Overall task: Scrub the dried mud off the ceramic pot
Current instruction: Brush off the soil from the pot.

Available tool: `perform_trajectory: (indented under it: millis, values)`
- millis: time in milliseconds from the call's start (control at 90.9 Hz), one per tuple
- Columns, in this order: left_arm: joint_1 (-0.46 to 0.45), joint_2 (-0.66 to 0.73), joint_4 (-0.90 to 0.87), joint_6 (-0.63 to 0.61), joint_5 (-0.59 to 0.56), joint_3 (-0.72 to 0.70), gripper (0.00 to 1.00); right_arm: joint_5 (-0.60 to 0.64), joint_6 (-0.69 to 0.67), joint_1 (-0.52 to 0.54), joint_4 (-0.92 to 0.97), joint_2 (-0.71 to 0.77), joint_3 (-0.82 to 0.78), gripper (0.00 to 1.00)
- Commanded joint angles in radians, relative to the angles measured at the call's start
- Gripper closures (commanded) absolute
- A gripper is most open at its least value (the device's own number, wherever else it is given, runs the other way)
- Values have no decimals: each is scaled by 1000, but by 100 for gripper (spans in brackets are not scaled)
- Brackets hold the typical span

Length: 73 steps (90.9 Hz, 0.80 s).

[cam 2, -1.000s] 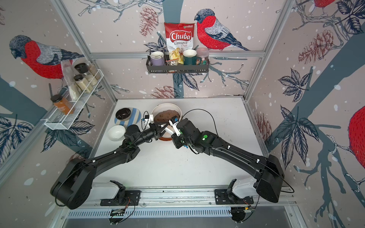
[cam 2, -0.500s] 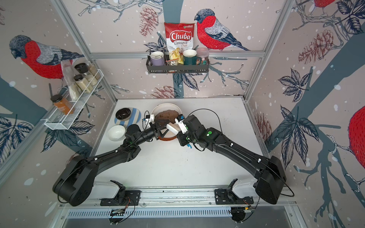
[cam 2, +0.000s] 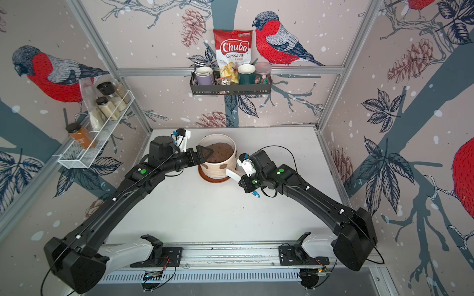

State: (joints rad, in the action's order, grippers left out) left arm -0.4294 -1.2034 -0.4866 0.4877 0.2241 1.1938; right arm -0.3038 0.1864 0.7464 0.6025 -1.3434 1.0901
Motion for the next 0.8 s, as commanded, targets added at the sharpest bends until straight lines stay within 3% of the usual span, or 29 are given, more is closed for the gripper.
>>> perform_trajectory:
  millis: [0, 451, 792]
  values:
    - [3, -27, -222, -234, -291, 27, 6, -73, 28, 5, -64, -32, 13, 100]
    - [11, 28, -191, -248, -353, -71, 4, -118, 88, -4, -217, -170, 93, 100]
    - [13, 24, -199, -248, -369, -71, 4, -121, 104, -63, -256, -162, -14, 100]
